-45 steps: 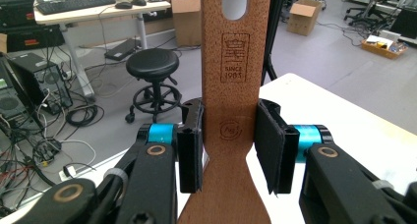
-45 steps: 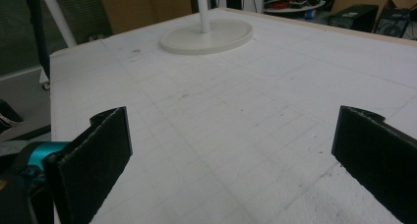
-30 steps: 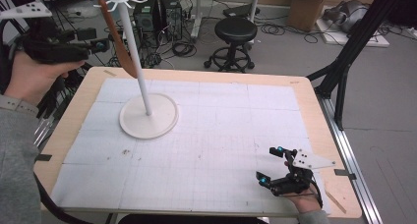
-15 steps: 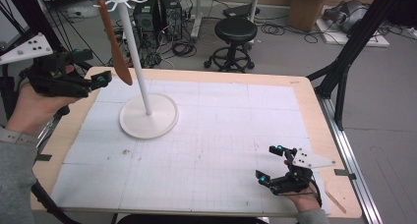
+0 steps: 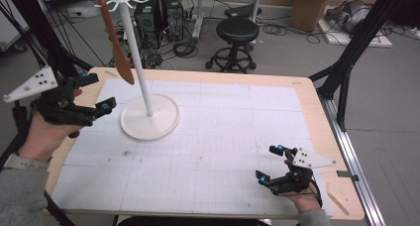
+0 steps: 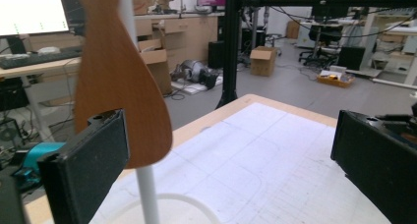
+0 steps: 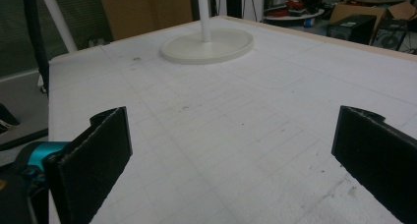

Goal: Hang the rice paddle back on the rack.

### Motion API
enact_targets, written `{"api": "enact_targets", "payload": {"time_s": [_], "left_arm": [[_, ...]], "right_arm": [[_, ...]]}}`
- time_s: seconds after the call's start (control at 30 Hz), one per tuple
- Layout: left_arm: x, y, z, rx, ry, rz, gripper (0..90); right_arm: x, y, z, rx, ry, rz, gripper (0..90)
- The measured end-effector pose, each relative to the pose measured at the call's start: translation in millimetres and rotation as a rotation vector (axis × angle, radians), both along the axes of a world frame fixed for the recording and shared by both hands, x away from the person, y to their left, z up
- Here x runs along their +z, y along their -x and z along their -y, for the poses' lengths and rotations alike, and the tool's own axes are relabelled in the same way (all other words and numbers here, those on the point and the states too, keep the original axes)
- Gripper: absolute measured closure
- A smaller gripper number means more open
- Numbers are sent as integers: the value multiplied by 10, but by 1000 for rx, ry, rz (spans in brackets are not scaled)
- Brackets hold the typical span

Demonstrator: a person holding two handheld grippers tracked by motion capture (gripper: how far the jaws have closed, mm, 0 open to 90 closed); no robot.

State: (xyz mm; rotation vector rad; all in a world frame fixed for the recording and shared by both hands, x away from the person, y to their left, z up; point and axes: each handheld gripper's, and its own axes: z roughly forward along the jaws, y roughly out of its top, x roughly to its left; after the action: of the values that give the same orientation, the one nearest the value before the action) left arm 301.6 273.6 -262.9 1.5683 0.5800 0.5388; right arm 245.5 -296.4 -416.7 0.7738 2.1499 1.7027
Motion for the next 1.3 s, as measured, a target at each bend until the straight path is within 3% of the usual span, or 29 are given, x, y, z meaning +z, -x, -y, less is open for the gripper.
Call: {"api": "enact_targets", "payload": {"time_s": [0.2,0.47,0.77,1.07,1.3], "left_arm": [[-259,41,10,7,14,-41,18],[-529,103,32,8,34,-57,18],[-747,194,123,2,9,-43,17],[-927,287,128,10,49,-37,17],[-1082,358,103,10,37,-51,17]], "right_arm": [[9,-18,-18,0,-2,3,3],[14,-25,-8,-10,-14,4,3],[18,-26,-6,-16,-22,12,3],[17,-34,-12,-23,-23,15,3],[19,-52,-23,-26,-22,27,3]]}}
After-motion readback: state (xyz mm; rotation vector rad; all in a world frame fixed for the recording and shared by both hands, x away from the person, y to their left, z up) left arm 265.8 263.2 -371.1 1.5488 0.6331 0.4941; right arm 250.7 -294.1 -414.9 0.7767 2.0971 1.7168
